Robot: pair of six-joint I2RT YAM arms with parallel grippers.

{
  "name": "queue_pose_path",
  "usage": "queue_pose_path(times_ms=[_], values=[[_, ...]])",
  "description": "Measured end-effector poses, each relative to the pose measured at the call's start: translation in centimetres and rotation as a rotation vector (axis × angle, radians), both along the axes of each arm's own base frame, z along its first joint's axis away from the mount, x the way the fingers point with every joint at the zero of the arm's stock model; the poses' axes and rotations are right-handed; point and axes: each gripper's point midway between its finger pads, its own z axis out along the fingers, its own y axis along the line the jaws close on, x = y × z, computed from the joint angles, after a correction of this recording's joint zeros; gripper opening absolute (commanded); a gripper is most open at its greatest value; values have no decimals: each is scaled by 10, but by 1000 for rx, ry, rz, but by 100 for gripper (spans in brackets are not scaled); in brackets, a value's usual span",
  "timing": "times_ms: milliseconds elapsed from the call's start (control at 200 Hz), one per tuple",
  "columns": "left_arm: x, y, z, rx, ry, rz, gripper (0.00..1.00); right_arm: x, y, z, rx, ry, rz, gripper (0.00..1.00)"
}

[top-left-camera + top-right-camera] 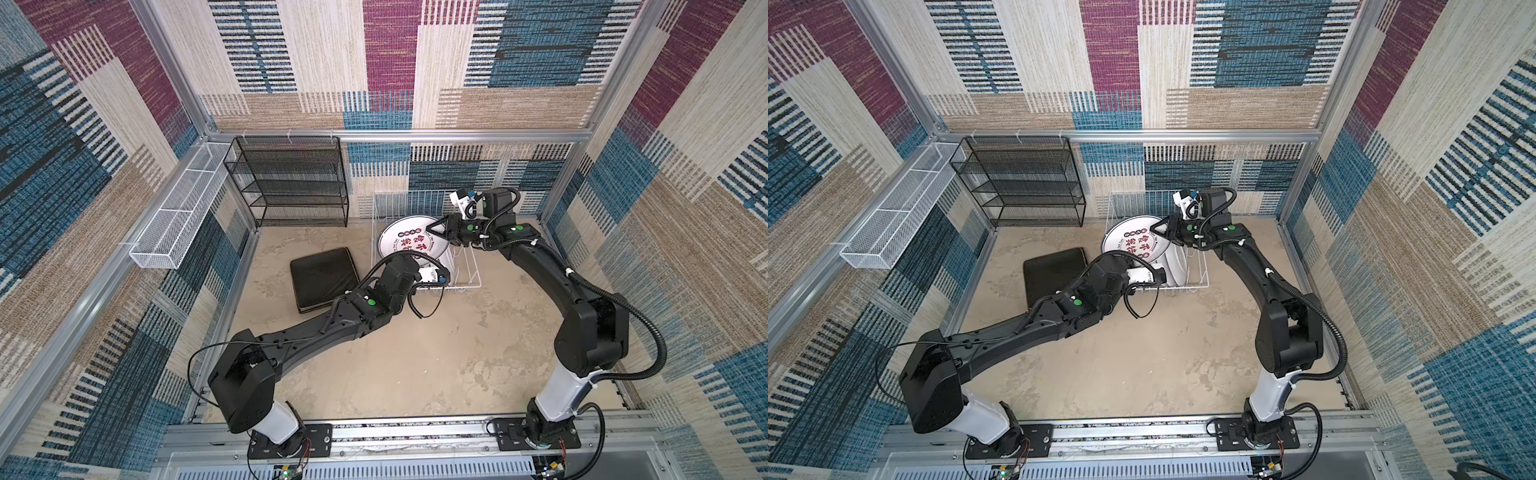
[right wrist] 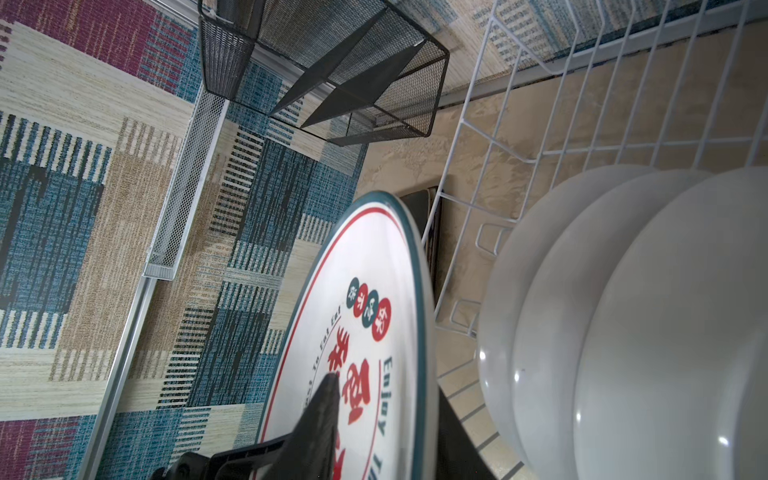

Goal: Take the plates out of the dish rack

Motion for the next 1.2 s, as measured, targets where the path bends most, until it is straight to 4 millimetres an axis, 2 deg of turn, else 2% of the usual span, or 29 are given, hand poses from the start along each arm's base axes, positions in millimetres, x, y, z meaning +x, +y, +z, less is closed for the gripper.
queue_pose_path(times_ms=[200,280,466,626,721,881,957,1012,1142,1202], values=[[3,0,-2,24,-15,16,0,0,-1,-3,4,22,-7,26],[3,0,-2,25,-18,21,0,0,-1,-4,3,23,-8,35],[5,0,0,18,-28,24,0,-7,3,-6,7,32,31,38],[6,-1,-6,33,-22,26,0,-9,4,-13,8,55,51,29],[7,-1,-8,55,-27,26,1,-9,3,-16,6,81,41,18],[8,-2,-10,82,-33,30,18,-7,1,-18,38,173,-11,0],[8,-2,-11,80,-29,29,29,-6,2,-19,40,165,-3,0],[9,-2,-11,69,-27,34,41,-6,4,-16,41,136,15,0],[11,-1,-2,21,-30,52,67,-5,4,-15,46,110,25,0],[11,-1,4,-12,-25,61,75,-4,2,-15,52,108,23,0]])
